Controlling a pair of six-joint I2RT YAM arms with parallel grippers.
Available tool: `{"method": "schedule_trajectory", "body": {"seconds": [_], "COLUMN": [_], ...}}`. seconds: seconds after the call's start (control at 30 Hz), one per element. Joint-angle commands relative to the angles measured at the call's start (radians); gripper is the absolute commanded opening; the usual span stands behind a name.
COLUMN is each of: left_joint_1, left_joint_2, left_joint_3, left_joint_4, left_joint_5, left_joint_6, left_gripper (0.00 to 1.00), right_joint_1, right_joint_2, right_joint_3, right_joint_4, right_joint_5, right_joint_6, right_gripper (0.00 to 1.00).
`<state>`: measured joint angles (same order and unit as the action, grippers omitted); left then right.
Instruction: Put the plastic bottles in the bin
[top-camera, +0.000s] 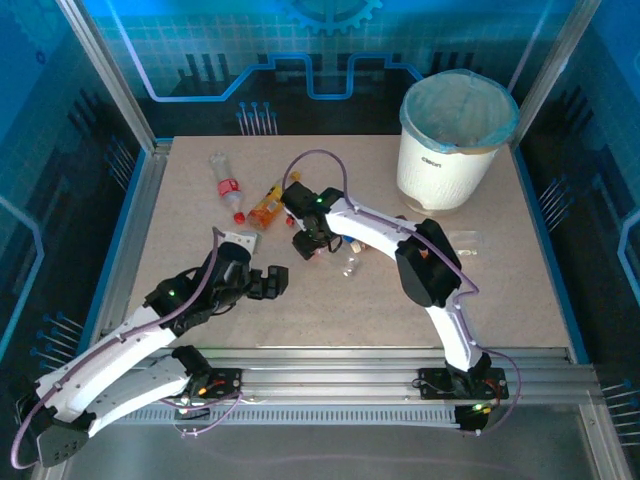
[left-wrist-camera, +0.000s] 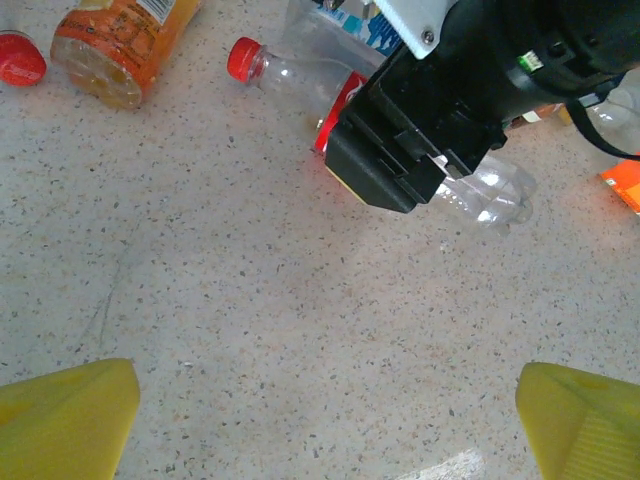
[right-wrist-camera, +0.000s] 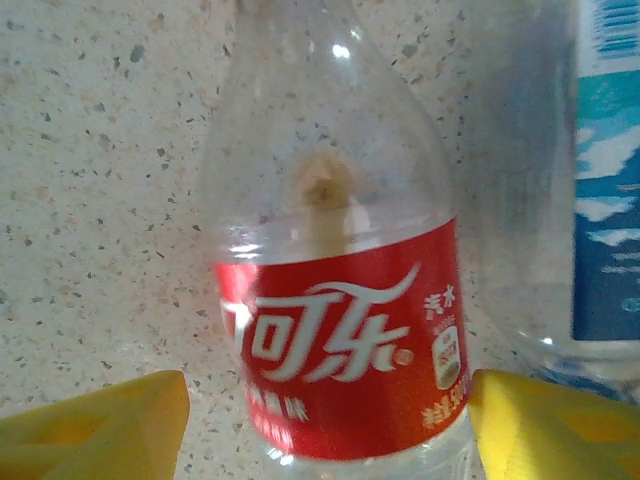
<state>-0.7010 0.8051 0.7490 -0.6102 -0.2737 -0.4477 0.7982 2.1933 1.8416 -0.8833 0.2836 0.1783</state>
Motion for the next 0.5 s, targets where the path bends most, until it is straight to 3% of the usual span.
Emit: {"method": "schedule_trajectory", "body": {"seconds": [0.0, 0.37, 0.47], "left_joint_1": [0.011, 0.016, 0.016], "left_joint_2": [-0.013, -0.008, -0.006], "left_joint_3": [-0.011, -0.017, -0.008], "left_joint_4": [-0.011, 0.014, 0.012], "left_joint_5": [-0.023, -0.040, -0.046], "left_joint_6": [-0.019, 0.007, 0.018], "left_gripper": [0.98, 0.99, 0.99], "right_joint_1": [0.009, 0.009, 0.009], "right_joint_2": [0.040, 0.094, 0.073], "right_joint_3": [0.024, 0.046, 0.051], "right_joint_4": [-0.046, -0.040, -0.046], "right_joint_5": [0.006, -0.019, -0.037], "right_joint_6": [-0.013, 0.007, 0.013], "right_gripper": [0.75, 0.70, 0.63]}}
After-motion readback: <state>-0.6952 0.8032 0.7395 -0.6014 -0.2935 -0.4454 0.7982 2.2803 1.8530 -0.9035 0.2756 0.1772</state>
